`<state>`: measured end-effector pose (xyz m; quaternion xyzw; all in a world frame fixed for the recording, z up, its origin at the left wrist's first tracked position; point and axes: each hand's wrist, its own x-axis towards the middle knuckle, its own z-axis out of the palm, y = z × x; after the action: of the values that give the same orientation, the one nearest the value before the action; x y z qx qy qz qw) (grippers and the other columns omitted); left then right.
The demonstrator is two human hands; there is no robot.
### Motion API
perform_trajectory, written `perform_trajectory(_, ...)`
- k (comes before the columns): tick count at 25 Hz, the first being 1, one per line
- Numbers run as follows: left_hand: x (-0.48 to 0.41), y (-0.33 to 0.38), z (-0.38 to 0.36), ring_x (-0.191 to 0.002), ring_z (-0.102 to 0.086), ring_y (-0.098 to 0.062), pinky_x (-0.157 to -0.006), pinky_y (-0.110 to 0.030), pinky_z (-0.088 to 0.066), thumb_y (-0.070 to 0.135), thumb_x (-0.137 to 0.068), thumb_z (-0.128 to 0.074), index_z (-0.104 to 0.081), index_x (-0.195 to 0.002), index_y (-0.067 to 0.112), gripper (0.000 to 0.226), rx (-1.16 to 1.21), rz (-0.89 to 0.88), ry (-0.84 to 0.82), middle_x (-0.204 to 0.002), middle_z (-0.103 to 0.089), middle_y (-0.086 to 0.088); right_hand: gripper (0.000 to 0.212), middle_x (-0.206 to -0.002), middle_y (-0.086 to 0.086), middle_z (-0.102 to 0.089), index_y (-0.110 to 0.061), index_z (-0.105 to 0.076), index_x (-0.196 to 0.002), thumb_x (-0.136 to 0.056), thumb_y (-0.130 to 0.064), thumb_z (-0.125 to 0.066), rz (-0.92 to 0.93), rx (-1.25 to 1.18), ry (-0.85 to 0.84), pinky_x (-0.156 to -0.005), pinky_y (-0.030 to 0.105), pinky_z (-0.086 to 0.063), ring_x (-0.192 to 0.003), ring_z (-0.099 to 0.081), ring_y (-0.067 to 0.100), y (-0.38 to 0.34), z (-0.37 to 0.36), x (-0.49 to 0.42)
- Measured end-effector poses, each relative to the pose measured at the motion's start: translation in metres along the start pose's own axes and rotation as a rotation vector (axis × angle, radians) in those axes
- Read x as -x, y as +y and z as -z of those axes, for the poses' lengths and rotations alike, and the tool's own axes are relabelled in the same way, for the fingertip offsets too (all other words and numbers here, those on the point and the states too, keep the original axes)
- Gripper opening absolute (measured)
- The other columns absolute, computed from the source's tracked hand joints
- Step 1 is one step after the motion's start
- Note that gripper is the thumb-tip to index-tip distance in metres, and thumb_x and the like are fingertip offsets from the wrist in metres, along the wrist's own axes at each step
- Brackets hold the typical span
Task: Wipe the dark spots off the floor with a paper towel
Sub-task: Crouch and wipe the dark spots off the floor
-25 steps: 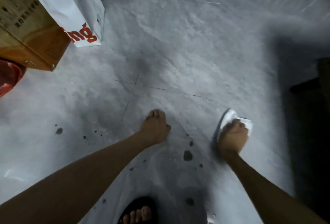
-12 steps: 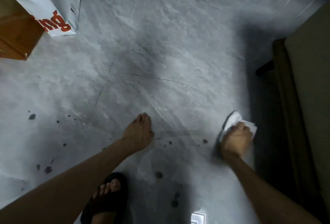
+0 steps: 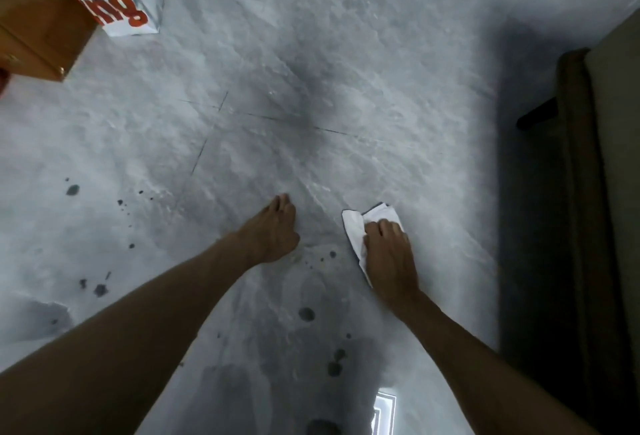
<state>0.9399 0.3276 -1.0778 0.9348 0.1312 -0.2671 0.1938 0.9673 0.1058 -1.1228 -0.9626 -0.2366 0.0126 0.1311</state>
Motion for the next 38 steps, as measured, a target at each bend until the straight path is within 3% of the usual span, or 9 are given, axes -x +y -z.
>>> perform_trajectory(4,0.003,-0.01,-0.001,-0.147,-0.015,-0.031,-0.119,-0.036,-0.016,0.023,-0.095,-0.042,-0.01,-0.148,-0.004,0.068,-0.041,-0.065,-0.003,-0.159,-0.01,-0.021,0.03,-0.085,0.017,-0.058,-0.003,-0.059,-0.089,-0.09,-0.02,-0.034,0.035,0.023,0.111,-0.072,0.044,-0.044,-0.08,-0.055,0.035,0.012,0.0,0.007)
perform_trajectory(10,0.008,-0.022,0.003,-0.147,-0.018,-0.027,-0.119,-0.034,-0.019,0.026,-0.094,-0.041,-0.004,-0.15,0.0,0.072,-0.011,-0.104,-0.018,-0.16,-0.01,-0.018,0.043,-0.101,0.035,-0.057,0.011,-0.055,-0.106,-0.088,-0.023,-0.034,-0.837,0.054,0.243,-0.086,0.052,-0.04,-0.096,-0.053,0.047,0.017,0.004,0.032)
perform_trajectory(16,0.027,-0.067,0.02,-0.1,-0.061,-0.041,-0.083,-0.042,-0.047,0.02,-0.089,-0.051,-0.045,-0.114,0.003,0.032,0.137,-0.04,0.336,-0.106,-0.065,-0.025,0.028,-0.111,0.014,-0.066,-0.01,-0.063,-0.11,-0.089,-0.023,-0.05,-0.194,-0.373,-0.074,-0.094,0.041,-0.049,-0.104,-0.061,0.03,-0.217,-0.06,-0.009)
perform_trajectory(19,0.034,-0.101,0.016,-0.096,-0.061,-0.042,-0.078,-0.042,-0.046,0.018,-0.089,-0.051,-0.047,-0.104,0.0,0.024,0.129,-0.046,0.349,-0.1,-0.064,-0.028,0.029,-0.114,0.021,-0.063,-0.004,-0.062,-0.114,-0.093,-0.019,-0.051,0.178,-0.122,-0.121,-0.098,0.04,-0.044,-0.108,-0.058,0.034,-0.182,-0.059,-0.001)
perform_trajectory(22,0.036,-0.093,-0.002,-0.12,-0.05,-0.038,-0.097,-0.037,-0.039,0.017,-0.091,-0.046,-0.041,-0.126,-0.007,0.043,0.018,-0.097,0.262,-0.129,-0.052,-0.029,0.038,-0.111,0.016,-0.061,-0.008,-0.055,-0.119,-0.1,-0.031,-0.031,-0.165,0.259,-0.011,-0.098,0.039,-0.037,-0.109,-0.05,0.033,-0.04,-0.015,0.023)
perform_trajectory(26,0.025,-0.085,-0.016,-0.146,-0.02,-0.032,-0.118,-0.033,-0.018,0.023,-0.093,-0.041,-0.016,-0.146,-0.007,0.065,-0.101,-0.12,0.252,-0.154,-0.022,-0.026,0.033,-0.115,0.028,-0.056,0.003,-0.051,-0.118,-0.093,-0.017,-0.044,-0.925,0.139,0.181,-0.094,0.048,-0.038,-0.105,-0.049,0.042,-0.007,-0.001,0.047)
perform_trajectory(31,0.022,-0.08,-0.013,-0.144,-0.02,-0.036,-0.118,-0.038,-0.018,0.028,-0.092,-0.039,-0.018,-0.144,-0.007,0.066,-0.143,-0.111,0.198,-0.152,-0.023,-0.029,0.022,-0.099,0.016,-0.059,-0.006,-0.058,-0.108,-0.088,-0.013,-0.053,-0.189,0.054,0.02,-0.082,0.041,-0.035,-0.09,-0.054,0.034,-0.167,-0.061,0.021)
perform_trajectory(34,0.025,-0.076,-0.011,-0.145,-0.015,-0.038,-0.12,-0.04,-0.016,0.031,-0.093,-0.035,-0.016,-0.145,-0.006,0.066,-0.145,-0.092,0.173,-0.153,-0.018,-0.03,0.028,-0.103,0.02,-0.062,-0.004,-0.06,-0.113,-0.086,-0.014,-0.059,0.236,0.094,-0.149,-0.084,0.038,-0.035,-0.092,-0.058,0.034,-0.13,-0.04,0.025)
perform_trajectory(38,0.032,-0.077,-0.005,-0.147,-0.009,-0.038,-0.121,-0.041,-0.013,0.033,-0.095,-0.035,-0.013,-0.147,-0.004,0.068,-0.175,-0.105,0.135,-0.156,-0.01,-0.029,0.033,-0.105,0.032,-0.057,0.008,-0.058,-0.107,-0.084,-0.015,-0.052,-0.306,0.125,-0.072,-0.083,0.046,-0.045,-0.095,-0.055,0.046,-0.029,0.018,0.062)
